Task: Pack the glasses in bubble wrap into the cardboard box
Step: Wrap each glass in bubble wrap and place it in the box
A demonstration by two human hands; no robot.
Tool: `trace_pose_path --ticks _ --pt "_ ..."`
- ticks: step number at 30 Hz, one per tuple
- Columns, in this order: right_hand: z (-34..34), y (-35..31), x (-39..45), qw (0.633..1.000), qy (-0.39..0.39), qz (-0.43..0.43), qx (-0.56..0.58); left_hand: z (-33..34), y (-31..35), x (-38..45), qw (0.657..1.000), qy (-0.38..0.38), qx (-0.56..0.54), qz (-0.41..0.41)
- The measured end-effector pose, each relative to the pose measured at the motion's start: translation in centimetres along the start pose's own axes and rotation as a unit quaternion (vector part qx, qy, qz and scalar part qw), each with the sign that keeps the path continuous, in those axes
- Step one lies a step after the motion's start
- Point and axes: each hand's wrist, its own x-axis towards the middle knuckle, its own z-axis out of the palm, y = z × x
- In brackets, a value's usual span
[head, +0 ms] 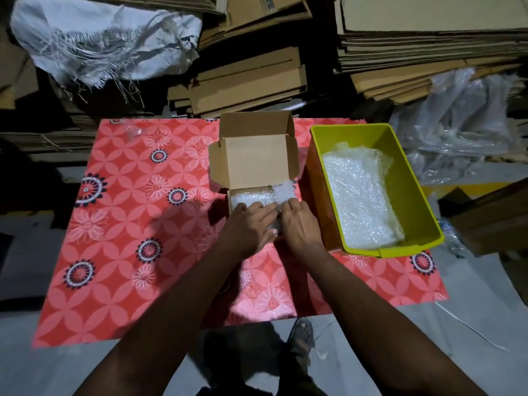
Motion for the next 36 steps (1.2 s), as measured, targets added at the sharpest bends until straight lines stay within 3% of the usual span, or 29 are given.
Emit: trace_pose_path --ticks 9,21,27,32,36 --pt "-0.3 0.2 0.5 0.995 0.049 0.075 -0.032 0.1 0.0 -0.1 1.000 -0.023 0.007 -0.011" --pt "-2.1 0.0 2.9 0.987 -0.108 0.034 -0.110 0.1 0.4 -0.3 0.997 -0.051 0.038 -0.037" --pt "-2.2 0.2 3.0 0.980 -0.183 0.059 -0.050 0.4 0.1 -0.5 0.998 -0.032 0.020 -0.050" --pt "-1.5 0.5 1.3 0.996 -0.018 0.083 -0.021 0.5 -0.1 -0.3 0.999 -0.016 0.009 -0.050" --pt "-0.5 0.5 1.4 0.998 -0.011 0.035 -0.058 0.6 0.0 -0.5 0.999 -0.004 0.000 -0.044"
